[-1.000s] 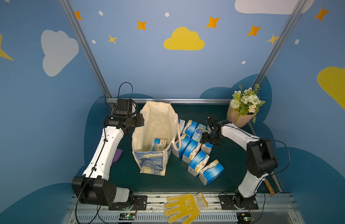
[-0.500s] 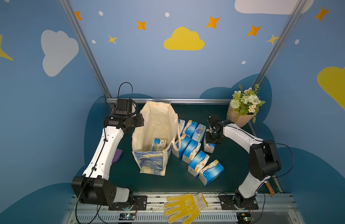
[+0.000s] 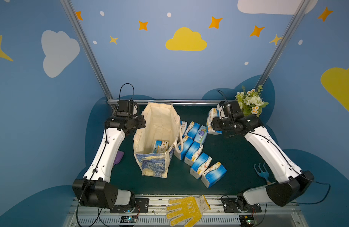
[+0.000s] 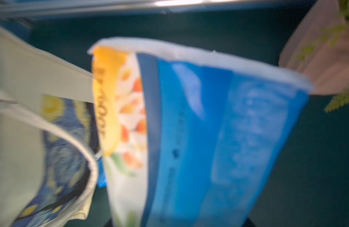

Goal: Put tissues into the canvas bag
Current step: Pick up the pack of facial tissues from the center of the board, then place the pack of facial tissues in the canvas bag.

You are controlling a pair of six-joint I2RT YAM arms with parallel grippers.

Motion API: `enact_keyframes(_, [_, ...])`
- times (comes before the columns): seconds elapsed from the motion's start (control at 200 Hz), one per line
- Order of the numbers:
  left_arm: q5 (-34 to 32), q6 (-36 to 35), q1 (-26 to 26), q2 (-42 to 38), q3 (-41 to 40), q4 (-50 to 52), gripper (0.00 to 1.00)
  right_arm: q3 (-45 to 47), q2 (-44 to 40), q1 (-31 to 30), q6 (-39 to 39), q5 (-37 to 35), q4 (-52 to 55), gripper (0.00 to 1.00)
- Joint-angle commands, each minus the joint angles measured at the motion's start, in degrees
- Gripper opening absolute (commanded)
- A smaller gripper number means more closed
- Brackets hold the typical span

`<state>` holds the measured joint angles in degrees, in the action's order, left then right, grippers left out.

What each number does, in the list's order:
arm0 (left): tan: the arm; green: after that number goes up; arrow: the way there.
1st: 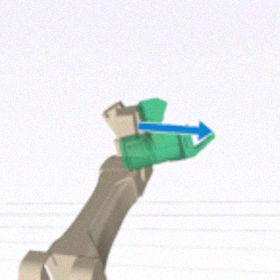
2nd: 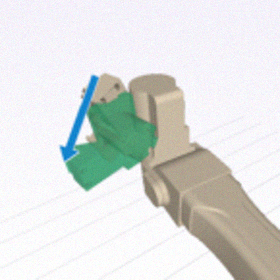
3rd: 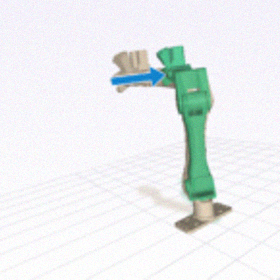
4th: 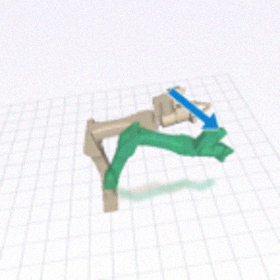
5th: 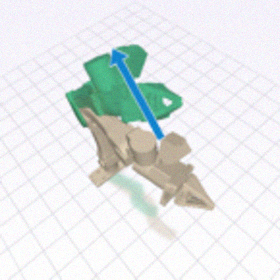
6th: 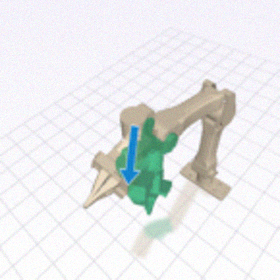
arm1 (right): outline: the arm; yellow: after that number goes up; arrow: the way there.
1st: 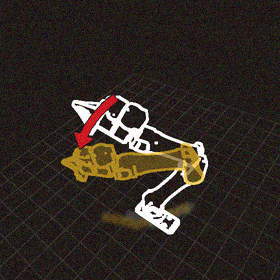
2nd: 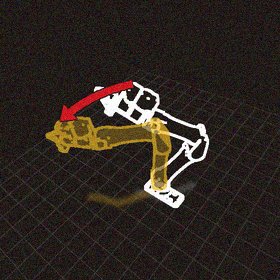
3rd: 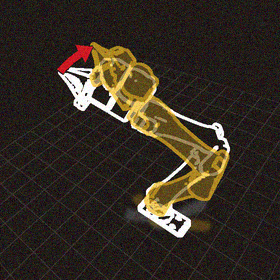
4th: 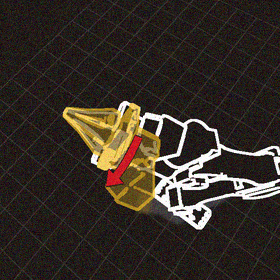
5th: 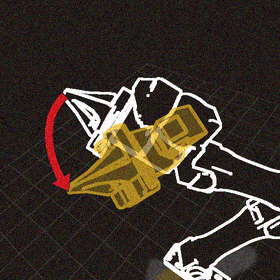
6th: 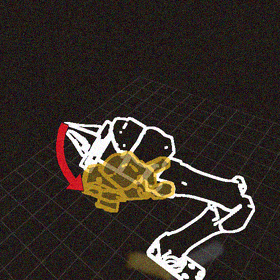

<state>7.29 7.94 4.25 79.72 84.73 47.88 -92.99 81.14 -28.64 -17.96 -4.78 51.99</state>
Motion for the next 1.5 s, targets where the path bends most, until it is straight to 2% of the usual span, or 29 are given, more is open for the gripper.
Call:
enact_keyframes(0.0, [0.36,0.40,-0.14,-0.35,0.34,-0.03,0.04,-5.64,-1.17,-3.90,2.73,5.32,-2.11,0.44])
enact_keyframes(0.205, [0.93,0.36,-0.15,-0.58,0.17,-0.37,0.04,-13.36,3.25,-13.93,2.27,17.17,-10.04,0.46])
enact_keyframes(0.486, [1.33,0.31,-0.20,-1.28,-0.35,-0.85,0.04,-28.42,19.70,-21.98,3.70,20.55,-7.10,0.48])
enact_keyframes(0.631, [0.93,0.32,-0.16,-1.93,-0.55,-0.88,0.04,-36.28,27.78,-23.23,4.16,19.09,-0.47,0.49])
enact_keyframes(0.746, [0.49,0.41,-0.21,-2.60,-0.71,-0.81,0.04,-37.44,31.14,-23.80,3.87,16.55,3.94,0.49])
enact_keyframes(1.052, [3.31,0.91,-0.59,-0.48,1.07,2.75,0.04,-36.52,33.26,-24.44,4.57,15.85,7.02,0.52])
enact_keyframes(1.307, [2.97,1.03,-1.04,0.25,0.93,3.75,0.04,-37.41,34.68,-24.88,4.75,16.90,6.97,0.52])
enact_keyframes(1.492, [8.96,0.01,-2.54,1.37,2.21,5.46,0.04,-39.01,35.70,-25.15,5.10,17.38,7.26,0.52])
